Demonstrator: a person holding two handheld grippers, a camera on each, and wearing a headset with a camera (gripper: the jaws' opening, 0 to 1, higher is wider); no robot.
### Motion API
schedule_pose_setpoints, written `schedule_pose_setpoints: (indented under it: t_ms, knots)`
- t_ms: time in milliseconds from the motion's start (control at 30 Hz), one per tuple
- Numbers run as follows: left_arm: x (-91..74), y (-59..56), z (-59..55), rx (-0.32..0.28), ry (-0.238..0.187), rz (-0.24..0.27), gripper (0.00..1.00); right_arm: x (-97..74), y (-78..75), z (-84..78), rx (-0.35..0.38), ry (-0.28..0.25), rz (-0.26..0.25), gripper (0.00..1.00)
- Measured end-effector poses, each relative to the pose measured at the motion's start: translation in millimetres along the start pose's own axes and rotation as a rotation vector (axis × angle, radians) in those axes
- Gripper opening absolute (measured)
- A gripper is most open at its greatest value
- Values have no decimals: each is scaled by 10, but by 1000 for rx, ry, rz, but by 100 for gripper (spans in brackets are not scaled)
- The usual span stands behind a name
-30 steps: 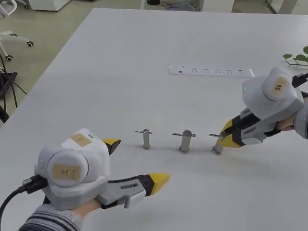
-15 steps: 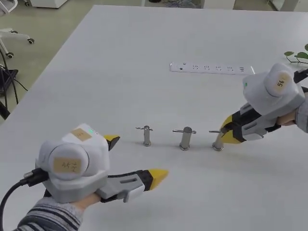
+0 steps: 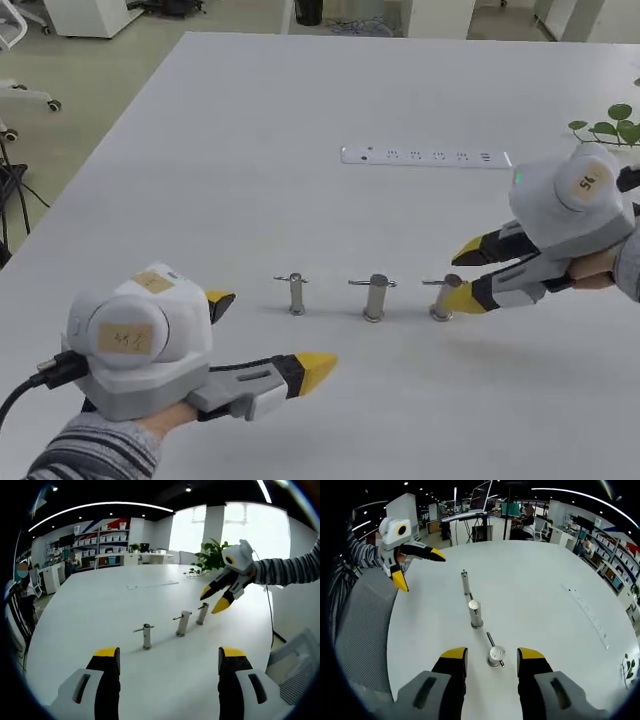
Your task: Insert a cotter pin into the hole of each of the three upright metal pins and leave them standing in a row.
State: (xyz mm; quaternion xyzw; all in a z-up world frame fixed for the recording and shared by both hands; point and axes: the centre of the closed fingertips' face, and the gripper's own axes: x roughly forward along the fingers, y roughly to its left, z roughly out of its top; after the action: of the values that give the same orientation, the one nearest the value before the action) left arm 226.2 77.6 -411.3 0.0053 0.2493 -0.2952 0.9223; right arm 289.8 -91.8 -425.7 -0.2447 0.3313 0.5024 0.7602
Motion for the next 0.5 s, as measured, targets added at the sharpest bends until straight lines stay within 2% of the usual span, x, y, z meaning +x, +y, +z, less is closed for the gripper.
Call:
schedule_pose_setpoints:
  t_ms: [100, 267, 333, 500]
  knots:
    - [3, -2, 20, -1, 0, -1, 80, -50, 26, 3, 44, -30, -33, 45]
    - [3, 13, 58, -17, 6, -5, 82, -135, 86, -7, 127, -65, -83, 47]
    - [-9, -1, 63, -11, 13, -5, 83, -158, 131, -6, 181, -80, -92, 50]
    - [-42, -25, 90, -21, 8, -8, 86, -209, 221, 31, 260, -131, -130, 59]
